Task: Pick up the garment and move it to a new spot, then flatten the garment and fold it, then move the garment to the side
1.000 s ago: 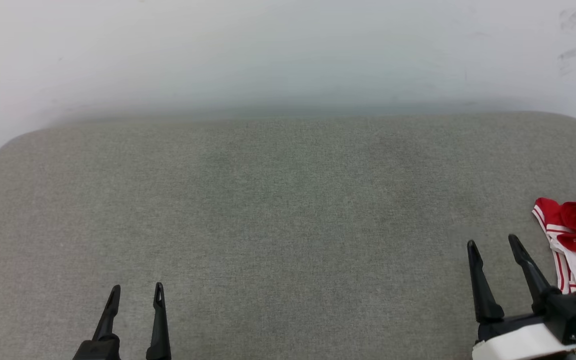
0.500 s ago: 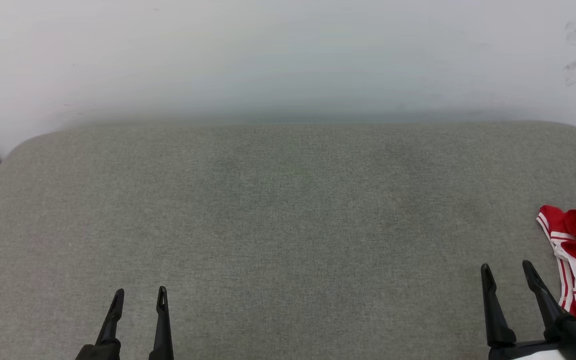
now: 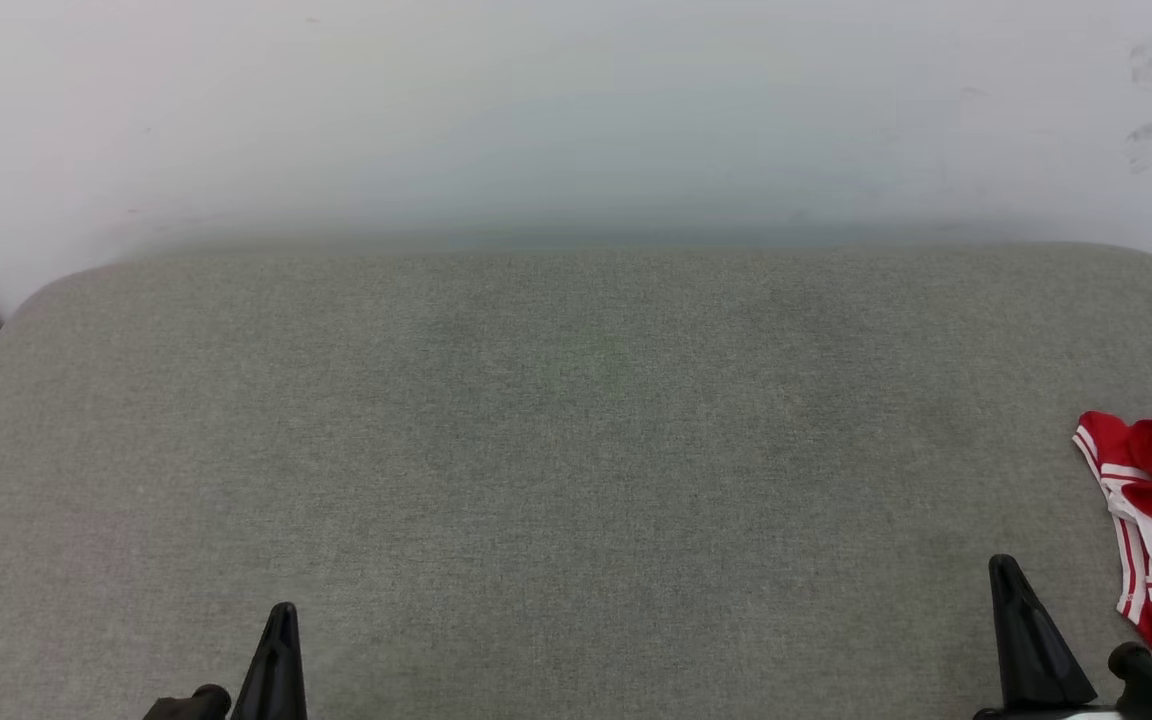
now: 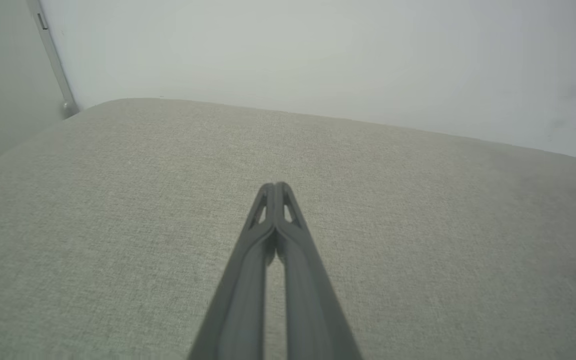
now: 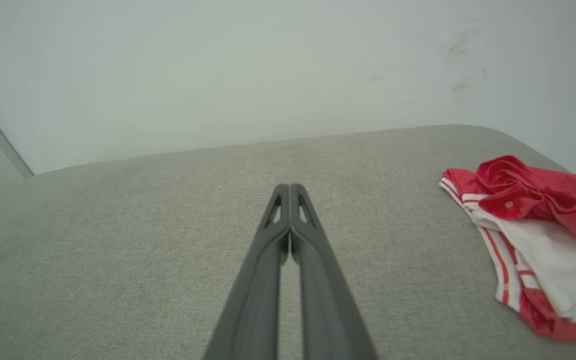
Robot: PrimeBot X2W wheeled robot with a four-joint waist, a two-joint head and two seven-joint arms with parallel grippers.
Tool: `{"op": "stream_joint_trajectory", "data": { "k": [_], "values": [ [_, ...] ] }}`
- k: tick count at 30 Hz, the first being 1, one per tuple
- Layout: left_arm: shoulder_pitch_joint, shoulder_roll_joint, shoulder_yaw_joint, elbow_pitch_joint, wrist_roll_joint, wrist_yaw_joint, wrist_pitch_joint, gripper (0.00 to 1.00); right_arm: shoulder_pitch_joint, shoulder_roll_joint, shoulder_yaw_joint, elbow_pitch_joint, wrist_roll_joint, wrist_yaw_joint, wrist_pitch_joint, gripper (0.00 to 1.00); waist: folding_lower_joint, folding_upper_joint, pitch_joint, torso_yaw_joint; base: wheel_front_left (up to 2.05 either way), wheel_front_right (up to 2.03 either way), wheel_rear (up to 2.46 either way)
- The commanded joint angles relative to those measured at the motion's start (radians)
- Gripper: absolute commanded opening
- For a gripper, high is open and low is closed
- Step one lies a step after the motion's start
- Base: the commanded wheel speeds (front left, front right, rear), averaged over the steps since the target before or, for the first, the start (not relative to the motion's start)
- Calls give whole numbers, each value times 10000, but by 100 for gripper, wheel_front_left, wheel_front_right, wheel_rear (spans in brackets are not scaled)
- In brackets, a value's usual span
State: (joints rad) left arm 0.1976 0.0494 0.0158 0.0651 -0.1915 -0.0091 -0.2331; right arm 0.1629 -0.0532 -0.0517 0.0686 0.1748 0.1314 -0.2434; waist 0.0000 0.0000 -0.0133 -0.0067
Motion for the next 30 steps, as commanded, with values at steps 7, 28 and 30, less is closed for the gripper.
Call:
{"op": "stream_joint_trajectory", "data": {
  "k": [7, 28, 30],
  "values": [
    [-514, 14, 142, 57, -1527, -159, 341, 0, -500, -136, 42, 71, 1672, -1, 292, 0, 0, 0, 11, 3, 0, 0, 0],
    [-1246, 20, 380, 531, -5060, -457, 1211, 0, -1143, -266, 84, 526, 5397, -3, 1023, 0, 0, 0, 40, 15, 0, 0, 0],
    [-1310, 21, 400, 573, -5357, -482, 1283, 0, -1194, -273, 82, 563, 5709, -3, 1091, 0, 0, 0, 42, 16, 0, 0, 0]
  ]
}}
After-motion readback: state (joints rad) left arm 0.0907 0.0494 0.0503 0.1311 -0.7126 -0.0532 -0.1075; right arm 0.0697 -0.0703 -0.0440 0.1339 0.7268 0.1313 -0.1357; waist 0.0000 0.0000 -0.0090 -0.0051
